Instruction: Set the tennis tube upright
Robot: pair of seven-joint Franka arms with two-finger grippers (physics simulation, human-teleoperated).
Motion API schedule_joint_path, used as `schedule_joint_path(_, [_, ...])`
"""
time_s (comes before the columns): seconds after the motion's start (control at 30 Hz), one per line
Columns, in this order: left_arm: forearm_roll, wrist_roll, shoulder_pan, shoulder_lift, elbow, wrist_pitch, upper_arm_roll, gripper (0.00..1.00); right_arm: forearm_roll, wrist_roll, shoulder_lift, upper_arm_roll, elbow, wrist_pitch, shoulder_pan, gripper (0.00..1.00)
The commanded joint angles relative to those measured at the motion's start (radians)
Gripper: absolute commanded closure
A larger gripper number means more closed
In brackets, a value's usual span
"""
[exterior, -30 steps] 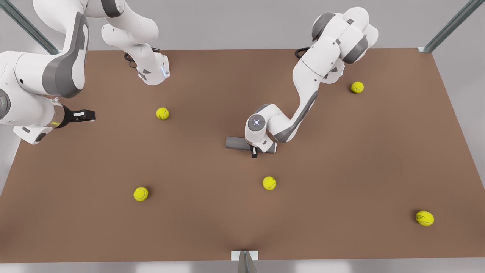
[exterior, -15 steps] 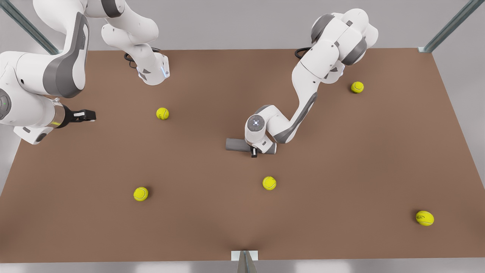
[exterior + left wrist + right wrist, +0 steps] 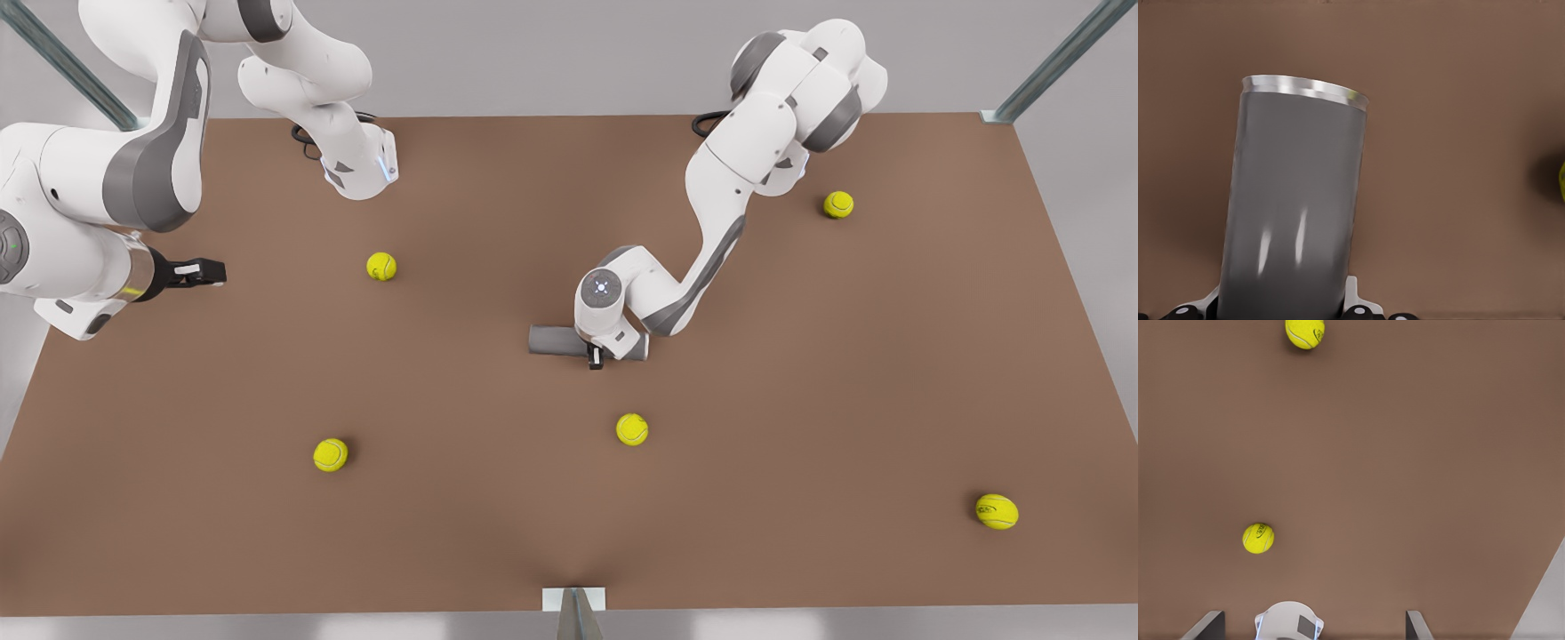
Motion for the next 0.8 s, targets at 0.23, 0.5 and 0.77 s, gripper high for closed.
schedule_joint_path(0.23, [0.017, 0.269, 0.010, -0.129, 0.196, -0.589, 0.041, 0.33, 0.002, -0.001, -0.001, -0.002, 0.005, 0.000, -0.001, 0.00])
schedule_joint_path(0.5, [0.562, 0.544, 0.010, -0.141, 0.294, -1.321, 0.058, 0.33, 0.000, 0.004, -0.018, 0.001, 0.008, 0.003, -0.003, 0.00])
schedule_joint_path(0.77, [0.824, 0.383, 0.010, -0.093, 0.377, -1.452, 0.147, 0.32, -0.030, 0.012, -0.110, 0.009, -0.023, 0.070, -0.006, 0.00])
